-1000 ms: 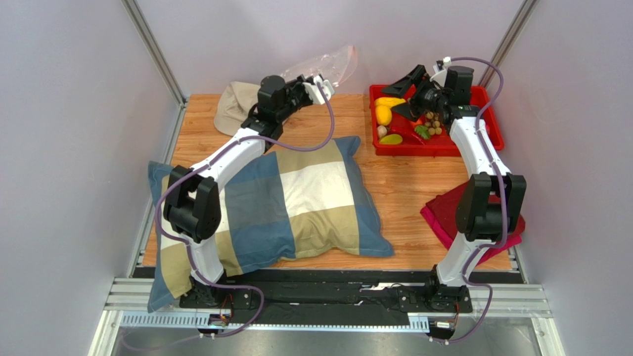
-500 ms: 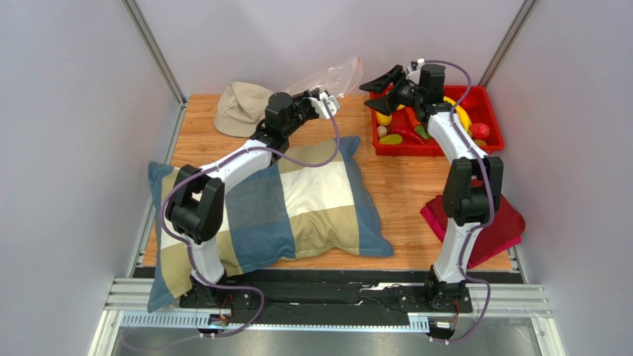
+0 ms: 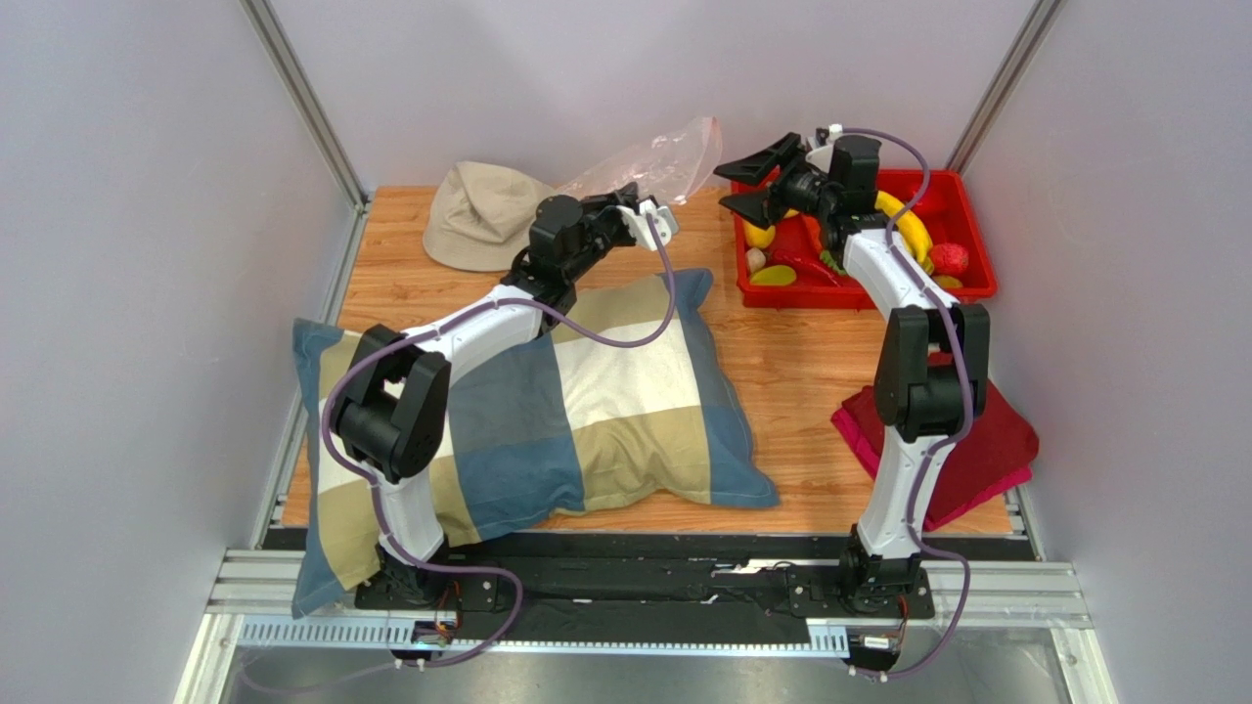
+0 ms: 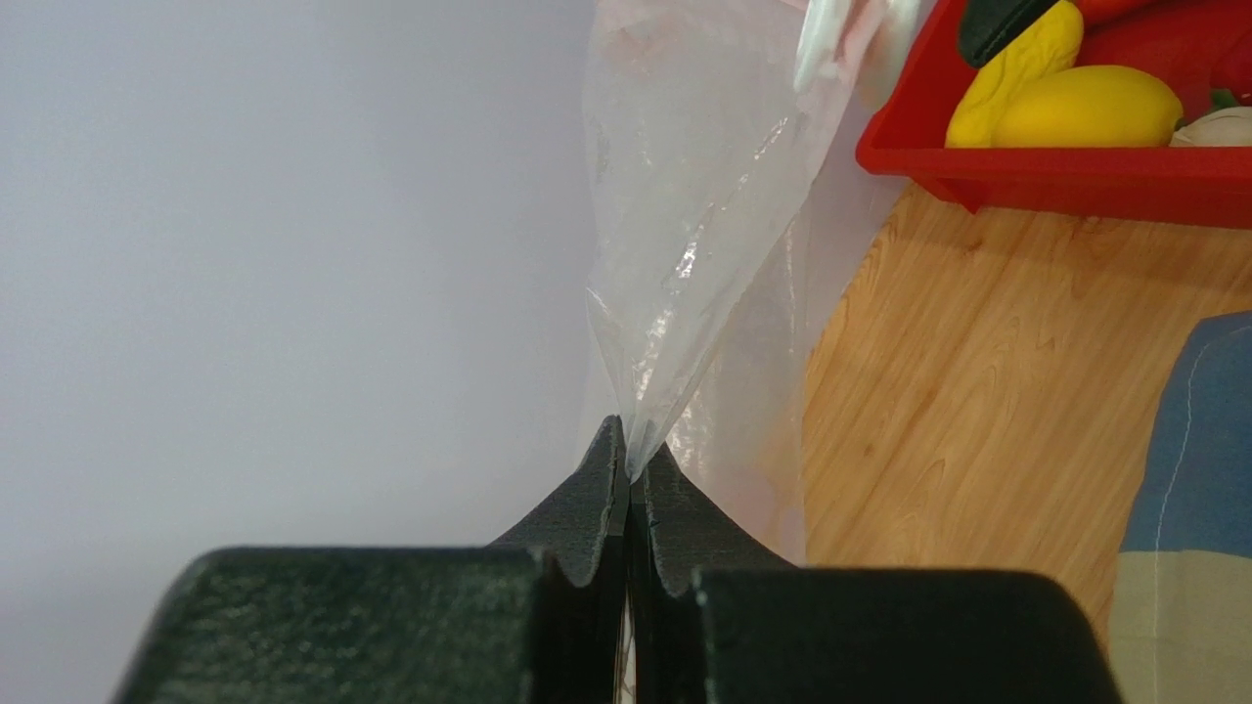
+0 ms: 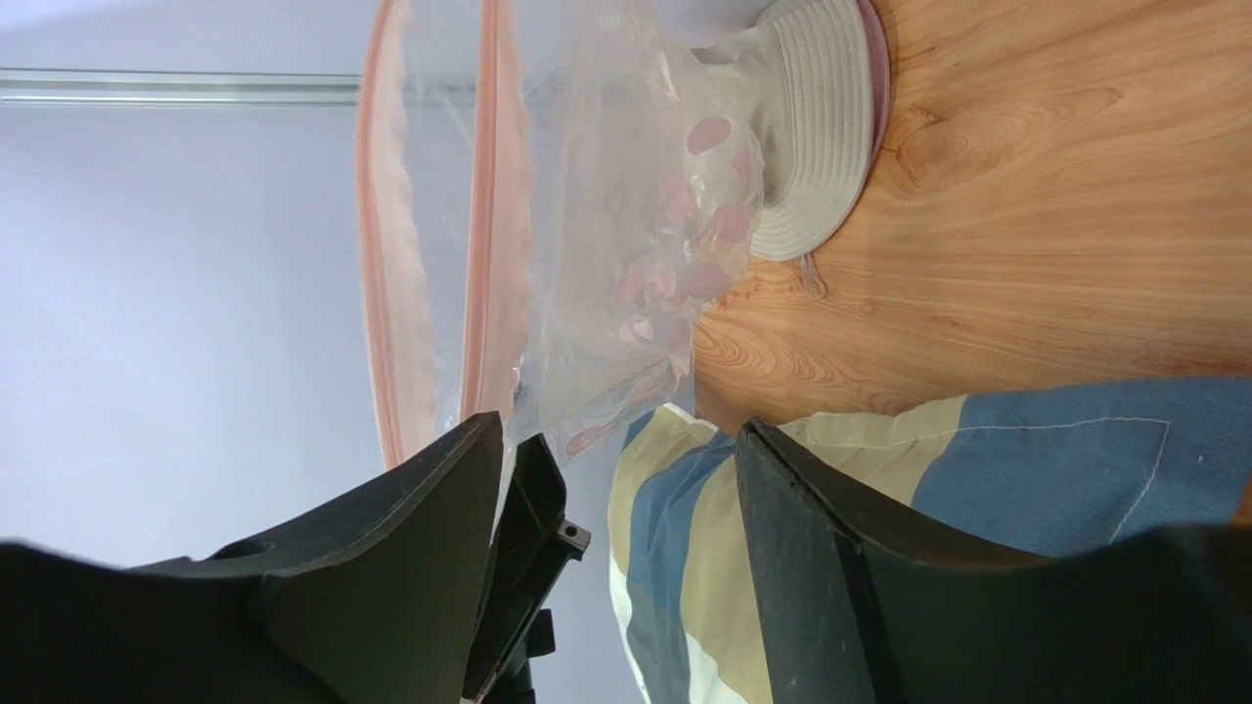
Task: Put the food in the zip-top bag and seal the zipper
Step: Open the zipper of the food storage bag.
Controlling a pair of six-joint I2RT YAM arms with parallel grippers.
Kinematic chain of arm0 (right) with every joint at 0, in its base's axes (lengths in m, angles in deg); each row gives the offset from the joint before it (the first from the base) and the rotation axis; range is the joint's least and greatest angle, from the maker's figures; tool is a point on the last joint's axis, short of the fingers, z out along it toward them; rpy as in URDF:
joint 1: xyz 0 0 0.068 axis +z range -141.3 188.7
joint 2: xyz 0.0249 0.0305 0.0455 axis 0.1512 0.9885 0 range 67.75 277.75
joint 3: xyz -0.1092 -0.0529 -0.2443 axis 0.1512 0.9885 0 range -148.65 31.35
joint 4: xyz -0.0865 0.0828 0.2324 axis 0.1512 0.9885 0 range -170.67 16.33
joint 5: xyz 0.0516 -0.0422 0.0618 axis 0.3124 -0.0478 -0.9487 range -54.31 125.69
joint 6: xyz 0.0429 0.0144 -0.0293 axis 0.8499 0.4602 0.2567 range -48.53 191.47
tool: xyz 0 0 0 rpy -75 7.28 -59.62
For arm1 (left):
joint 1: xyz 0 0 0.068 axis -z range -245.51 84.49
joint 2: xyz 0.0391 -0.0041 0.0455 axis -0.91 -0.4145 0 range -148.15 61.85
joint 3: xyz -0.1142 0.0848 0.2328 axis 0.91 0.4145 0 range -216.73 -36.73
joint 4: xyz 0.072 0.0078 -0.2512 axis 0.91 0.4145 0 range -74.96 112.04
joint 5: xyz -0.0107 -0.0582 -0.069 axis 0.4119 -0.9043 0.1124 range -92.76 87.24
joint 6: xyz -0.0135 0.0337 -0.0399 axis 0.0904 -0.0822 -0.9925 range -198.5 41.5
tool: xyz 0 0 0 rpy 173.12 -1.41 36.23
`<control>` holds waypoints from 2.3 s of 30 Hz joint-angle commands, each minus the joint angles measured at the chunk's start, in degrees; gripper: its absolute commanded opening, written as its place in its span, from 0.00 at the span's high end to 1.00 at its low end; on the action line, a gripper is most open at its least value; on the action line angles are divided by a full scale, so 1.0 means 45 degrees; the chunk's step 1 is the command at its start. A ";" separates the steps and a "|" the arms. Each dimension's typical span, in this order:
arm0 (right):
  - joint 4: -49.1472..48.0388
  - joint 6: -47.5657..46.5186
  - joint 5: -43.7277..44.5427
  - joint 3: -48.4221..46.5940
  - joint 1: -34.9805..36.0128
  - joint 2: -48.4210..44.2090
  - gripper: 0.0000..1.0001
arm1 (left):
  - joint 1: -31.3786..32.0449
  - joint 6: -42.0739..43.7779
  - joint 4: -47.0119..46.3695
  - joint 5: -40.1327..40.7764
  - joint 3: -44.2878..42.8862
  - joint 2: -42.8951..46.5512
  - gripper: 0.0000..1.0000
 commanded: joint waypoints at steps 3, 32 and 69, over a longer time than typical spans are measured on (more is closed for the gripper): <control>-0.1501 0.0734 0.0033 -0.0188 -0.0174 -0.0375 0.37 | 0.0039 0.0290 -0.0777 -0.0205 -0.0268 -0.0263 1.00; 0.0841 -0.1549 -0.0025 -0.0694 0.0099 0.0328 0.95 | 0.0039 0.1505 -0.1618 -0.0891 0.0202 -0.0849 1.00; 0.2386 -0.8426 0.1715 -0.3195 0.2247 0.0250 1.00 | -0.0548 -1.2913 1.3949 -0.1671 -1.1011 -0.2821 0.32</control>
